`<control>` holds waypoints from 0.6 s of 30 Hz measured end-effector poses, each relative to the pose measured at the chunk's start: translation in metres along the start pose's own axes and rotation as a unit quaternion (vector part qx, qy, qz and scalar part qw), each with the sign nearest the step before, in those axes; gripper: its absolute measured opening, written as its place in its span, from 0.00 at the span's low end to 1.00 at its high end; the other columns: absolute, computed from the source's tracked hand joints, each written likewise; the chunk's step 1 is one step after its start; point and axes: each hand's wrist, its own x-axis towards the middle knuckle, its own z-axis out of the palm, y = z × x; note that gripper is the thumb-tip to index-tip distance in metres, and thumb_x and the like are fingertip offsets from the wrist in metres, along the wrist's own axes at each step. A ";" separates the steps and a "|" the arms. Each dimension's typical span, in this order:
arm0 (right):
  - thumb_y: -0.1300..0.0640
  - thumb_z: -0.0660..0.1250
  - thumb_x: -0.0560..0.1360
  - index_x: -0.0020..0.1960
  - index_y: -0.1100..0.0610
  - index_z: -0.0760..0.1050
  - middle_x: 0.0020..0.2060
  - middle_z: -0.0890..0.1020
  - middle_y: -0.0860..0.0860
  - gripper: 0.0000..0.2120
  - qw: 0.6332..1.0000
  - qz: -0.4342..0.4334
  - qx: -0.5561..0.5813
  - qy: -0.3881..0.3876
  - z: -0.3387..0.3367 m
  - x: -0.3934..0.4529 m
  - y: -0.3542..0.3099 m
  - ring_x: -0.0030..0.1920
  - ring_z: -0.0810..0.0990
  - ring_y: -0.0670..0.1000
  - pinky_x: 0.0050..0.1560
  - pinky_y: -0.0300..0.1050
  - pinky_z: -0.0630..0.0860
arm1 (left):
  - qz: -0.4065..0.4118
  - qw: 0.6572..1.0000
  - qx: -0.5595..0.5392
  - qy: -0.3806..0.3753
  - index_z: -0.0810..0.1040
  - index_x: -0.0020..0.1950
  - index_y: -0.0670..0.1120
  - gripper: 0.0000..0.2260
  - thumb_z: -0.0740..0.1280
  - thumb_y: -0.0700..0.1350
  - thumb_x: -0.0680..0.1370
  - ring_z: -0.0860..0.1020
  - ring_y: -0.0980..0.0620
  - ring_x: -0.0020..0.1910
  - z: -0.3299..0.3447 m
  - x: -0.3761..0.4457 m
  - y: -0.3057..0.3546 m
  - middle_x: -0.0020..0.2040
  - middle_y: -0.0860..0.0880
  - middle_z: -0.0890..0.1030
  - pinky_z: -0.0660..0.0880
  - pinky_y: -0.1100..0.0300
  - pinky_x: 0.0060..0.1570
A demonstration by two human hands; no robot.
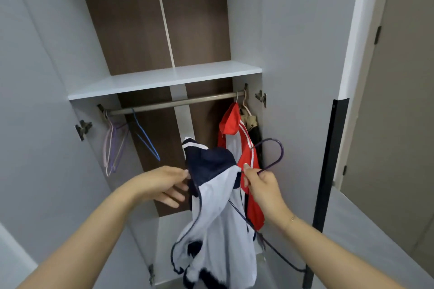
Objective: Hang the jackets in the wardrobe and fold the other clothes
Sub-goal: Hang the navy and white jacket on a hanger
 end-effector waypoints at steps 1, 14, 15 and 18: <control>0.54 0.62 0.81 0.25 0.57 0.66 0.20 0.66 0.46 0.25 1.000 -0.015 -0.004 -0.011 -0.001 0.001 -0.005 0.24 0.63 0.44 0.28 0.34 0.63 | 0.014 0.992 0.081 0.092 0.69 0.72 0.44 0.21 0.63 0.51 0.81 0.79 0.45 0.56 0.000 0.003 -0.004 0.64 0.43 0.76 0.76 0.51 0.59; 0.47 0.62 0.80 0.27 0.52 0.74 0.20 0.66 0.44 0.23 0.993 -0.040 -0.030 -0.104 -0.004 -0.008 -0.042 0.22 0.63 0.43 0.27 0.32 0.63 | 0.433 0.741 0.458 0.230 0.73 0.61 0.52 0.12 0.57 0.55 0.81 0.68 0.54 0.57 0.046 0.027 0.026 0.52 0.54 0.70 0.56 0.48 0.71; 0.47 0.62 0.80 0.30 0.52 0.77 0.21 0.67 0.46 0.21 0.989 -0.018 -0.029 -0.144 -0.008 -0.008 -0.043 0.22 0.63 0.44 0.27 0.35 0.63 | 0.444 0.733 0.470 0.211 0.74 0.59 0.51 0.11 0.57 0.51 0.82 0.69 0.52 0.53 0.043 0.030 0.026 0.51 0.53 0.71 0.63 0.51 0.65; 0.52 0.63 0.81 0.52 0.57 0.79 0.37 0.78 0.55 0.10 0.932 0.077 0.011 -0.355 -0.035 -0.002 -0.046 0.35 0.77 0.49 0.36 0.40 0.74 | 0.440 0.749 0.470 0.158 0.75 0.60 0.48 0.08 0.60 0.45 0.82 0.68 0.51 0.48 0.033 0.035 0.020 0.50 0.50 0.71 0.66 0.56 0.51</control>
